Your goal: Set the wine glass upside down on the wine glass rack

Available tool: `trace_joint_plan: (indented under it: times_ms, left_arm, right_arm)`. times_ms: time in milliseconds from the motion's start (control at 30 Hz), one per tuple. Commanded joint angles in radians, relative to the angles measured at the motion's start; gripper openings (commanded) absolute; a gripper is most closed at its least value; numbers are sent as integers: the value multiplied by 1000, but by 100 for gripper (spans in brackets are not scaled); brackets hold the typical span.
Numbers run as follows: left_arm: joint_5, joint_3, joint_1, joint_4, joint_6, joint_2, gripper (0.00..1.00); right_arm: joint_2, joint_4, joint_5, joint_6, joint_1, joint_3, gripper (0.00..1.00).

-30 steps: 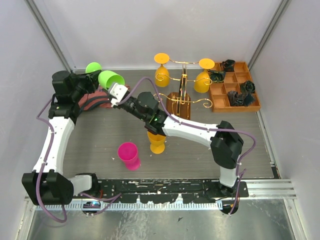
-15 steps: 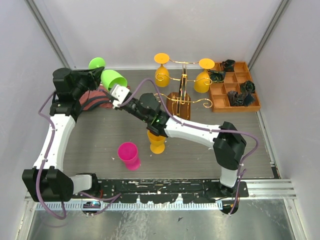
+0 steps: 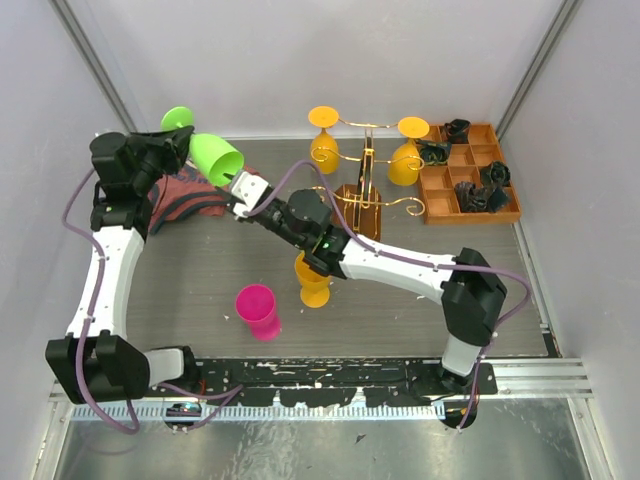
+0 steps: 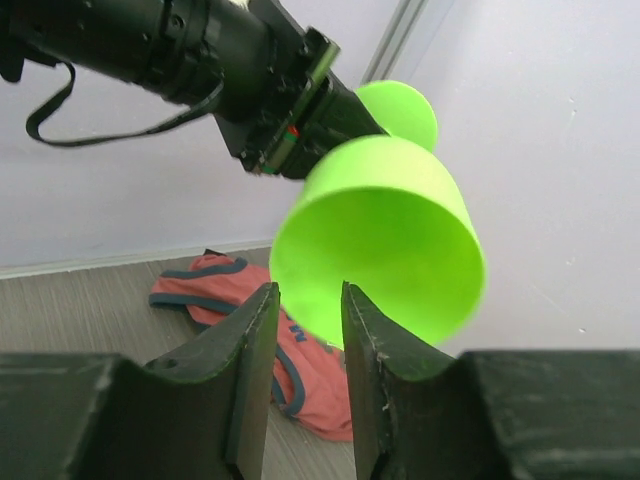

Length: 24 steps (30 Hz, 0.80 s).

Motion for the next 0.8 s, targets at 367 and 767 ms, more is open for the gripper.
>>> trace_joint_plan:
  times_ms: [367,767]
  left_arm:
    - [17,10,57,238,819,-4,0]
    - [263,-348,-7,984,1030,112,0]
  right_arm:
    - [-274,-197,197,-58,-54,-4,49]
    - [-382,-268,167,-24,-223,-56,50]
